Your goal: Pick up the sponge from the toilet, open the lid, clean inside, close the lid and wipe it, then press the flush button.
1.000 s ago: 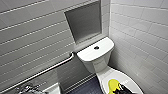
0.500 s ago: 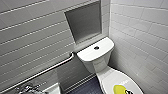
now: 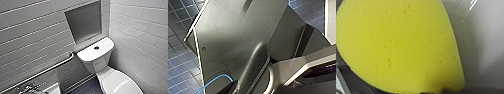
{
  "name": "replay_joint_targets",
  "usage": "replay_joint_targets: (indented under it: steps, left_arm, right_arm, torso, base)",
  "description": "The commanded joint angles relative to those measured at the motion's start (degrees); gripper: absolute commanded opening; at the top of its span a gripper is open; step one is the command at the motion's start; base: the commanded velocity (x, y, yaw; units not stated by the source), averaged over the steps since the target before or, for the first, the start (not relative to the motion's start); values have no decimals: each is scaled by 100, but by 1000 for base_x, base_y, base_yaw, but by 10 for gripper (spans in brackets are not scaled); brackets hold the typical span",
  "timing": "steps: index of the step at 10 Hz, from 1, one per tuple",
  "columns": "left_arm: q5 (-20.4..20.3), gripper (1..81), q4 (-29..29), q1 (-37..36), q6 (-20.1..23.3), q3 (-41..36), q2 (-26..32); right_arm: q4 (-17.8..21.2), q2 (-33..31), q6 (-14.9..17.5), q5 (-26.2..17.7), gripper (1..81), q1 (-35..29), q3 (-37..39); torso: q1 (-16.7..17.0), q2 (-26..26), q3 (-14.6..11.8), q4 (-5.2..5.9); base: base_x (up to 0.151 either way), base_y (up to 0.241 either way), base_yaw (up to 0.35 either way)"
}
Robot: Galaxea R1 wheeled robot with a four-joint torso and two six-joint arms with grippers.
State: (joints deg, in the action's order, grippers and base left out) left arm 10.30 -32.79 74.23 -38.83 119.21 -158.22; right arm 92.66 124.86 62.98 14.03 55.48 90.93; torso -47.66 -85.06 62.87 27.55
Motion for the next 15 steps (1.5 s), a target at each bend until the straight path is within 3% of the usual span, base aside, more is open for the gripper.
replay_joint_targets:
  steps: [1, 3, 6, 9, 10, 11, 12, 13, 15]
  left_arm:
    - [341, 811, 36, -141, 33, -65, 194]
    - [341, 811, 45, -202, 33, -73, 247]
    - [384, 811, -43, -220, 51, -108, 264]
    - [411, 811, -78, -228, 357, -161, 247]
    - [403, 811, -78, -220, 402, -161, 229]
    - [385, 811, -87, -228, 498, -161, 220]
    - [411, 811, -78, -237, 552, -152, 203]
    - [411, 811, -78, -229, 560, -153, 194]
    - [420, 811, -78, -229, 552, -135, 194]
  right_arm:
    - [121, -749, -66, 73, 10, 117, -419]
    - [112, -916, -57, 73, 10, 538, -586]
    - [-543, -785, -31, -31, 10, 1364, -673]
    - [-1135, -400, 22, -682, 10, 2006, -490]
    - [-1215, -248, 22, -691, 10, 2208, -410]
    - [-1390, 31, 22, -691, 10, 2427, -271]
    - [-1487, 251, 22, -691, 10, 2542, -113]
    - [-1497, 463, 22, -691, 10, 2622, 46]
    - [-1497, 763, 22, -691, 10, 2675, 275]
  torso:
    - [0, 0, 0, 0]
    - [0, 0, 0, 0]
    - [0, 0, 0, 0]
    - [0, 0, 0, 0]
    - [369, 573, 0, 0]
    - [376, 582, 0, 0]
    - [424, 658, -423, 0]
    - [511, 798, -494, -404]
    - [702, 1089, -649, -529]
  base:
    - [0, 0, 0]
    - [0, 0, 0]
    - [0, 0, 0]
    - [0, 0, 0]
    - [0, 0, 0]
    - [0, 0, 0]
    - [0, 0, 0]
    - [0, 0, 0]
    - [0, 0, 0]
